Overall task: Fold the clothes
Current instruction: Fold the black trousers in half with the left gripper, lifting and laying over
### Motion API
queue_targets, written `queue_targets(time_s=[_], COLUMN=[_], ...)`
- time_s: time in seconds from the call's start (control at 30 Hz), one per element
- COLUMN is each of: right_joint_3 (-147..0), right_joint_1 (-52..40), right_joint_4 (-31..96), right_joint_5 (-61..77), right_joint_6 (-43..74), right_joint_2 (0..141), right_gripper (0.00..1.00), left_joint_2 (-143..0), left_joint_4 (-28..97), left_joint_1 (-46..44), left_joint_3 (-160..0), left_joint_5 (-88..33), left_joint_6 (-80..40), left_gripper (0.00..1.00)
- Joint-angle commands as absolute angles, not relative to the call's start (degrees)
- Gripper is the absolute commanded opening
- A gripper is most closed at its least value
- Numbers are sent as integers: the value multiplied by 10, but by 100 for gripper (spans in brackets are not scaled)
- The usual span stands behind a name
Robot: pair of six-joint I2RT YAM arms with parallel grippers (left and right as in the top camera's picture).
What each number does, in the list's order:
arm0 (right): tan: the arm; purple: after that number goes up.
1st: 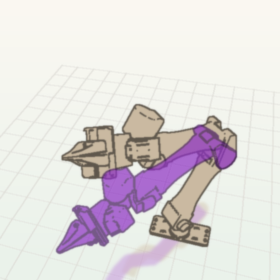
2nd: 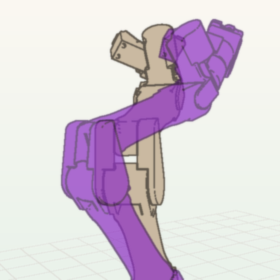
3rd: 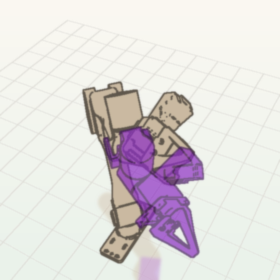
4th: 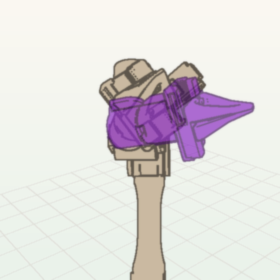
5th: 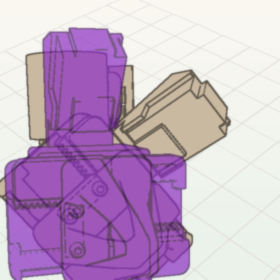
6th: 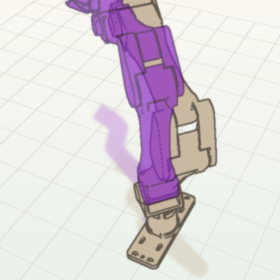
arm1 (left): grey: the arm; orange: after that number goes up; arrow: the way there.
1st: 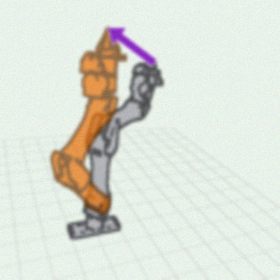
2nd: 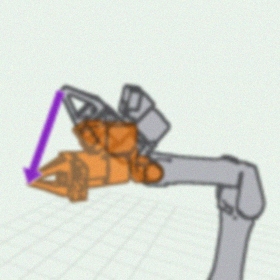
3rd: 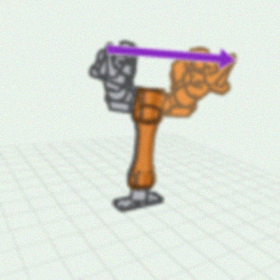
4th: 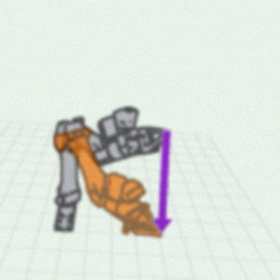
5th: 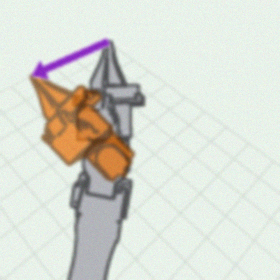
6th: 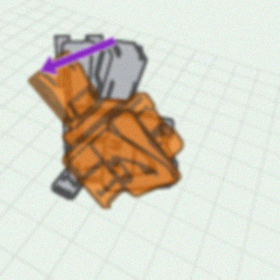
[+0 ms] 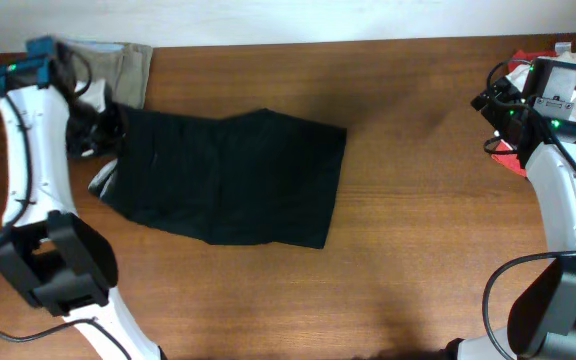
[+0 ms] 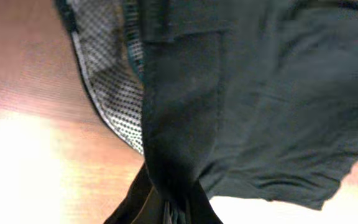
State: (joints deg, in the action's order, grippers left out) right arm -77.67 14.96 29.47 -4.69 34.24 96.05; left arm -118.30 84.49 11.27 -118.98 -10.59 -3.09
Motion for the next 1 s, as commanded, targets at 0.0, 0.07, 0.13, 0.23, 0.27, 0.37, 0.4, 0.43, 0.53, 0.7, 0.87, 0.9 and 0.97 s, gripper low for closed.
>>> queue_targets(time_s=[0.0, 0.07, 0.13, 0.23, 0.27, 0.37, 0.4, 0.43, 0.53, 0.7, 0.87, 0.9, 0.97], right_joint_3=[-778, -778, -778, -778, -778, -778, -778, -778, -778, -778, -778, -778, -778], right_joint_1=[150, 150, 150, 150, 150, 150, 150, 150, 150, 150, 150, 150, 150], right_joint_4=[293, 293, 293, 293, 293, 293, 293, 293, 293, 293, 293, 293, 293], right_joint_5=[-52, -52, -52, -52, -52, -52, -52, -52, -52, -52, -52, -52, -52], right_joint_6=[344, 344, 344, 344, 344, 344, 344, 344, 344, 344, 344, 344, 344], right_joint_2=[959, 959, 959, 959, 959, 959, 959, 959, 959, 959, 959, 959, 959], right_gripper=[99, 99, 98, 99, 99, 99, 99, 99, 99, 99, 99, 99, 99], left_joint_2=[-1156, -1154, -1155, -1155, -1155, -1155, -1155, -1155, -1161, -1165, -1167, -1167, -1167], left_joint_4=[860, 857, 859, 855, 853, 848, 844, 840, 820, 738, 640, 624, 587], left_joint_1=[41, -10, -43, -108, -122, -176, -193, -206, -239, -283, -302, -303, -303], left_joint_3=[-1231, -1230, -1225, -1222, -1222, -1222, -1220, -1218, -1204, -1134, -1050, -1036, -1001], left_joint_5=[-54, -55, -55, -55, -55, -56, -56, -57, -80, -103, -103, -103, -116], left_joint_6=[-62, -62, -62, -65, -65, -65, -64, -64, -64, -64, -64, -64, -64], left_gripper=[0, 0, 0, 1, 0, 0, 0, 0, 1, 0, 1, 0, 1])
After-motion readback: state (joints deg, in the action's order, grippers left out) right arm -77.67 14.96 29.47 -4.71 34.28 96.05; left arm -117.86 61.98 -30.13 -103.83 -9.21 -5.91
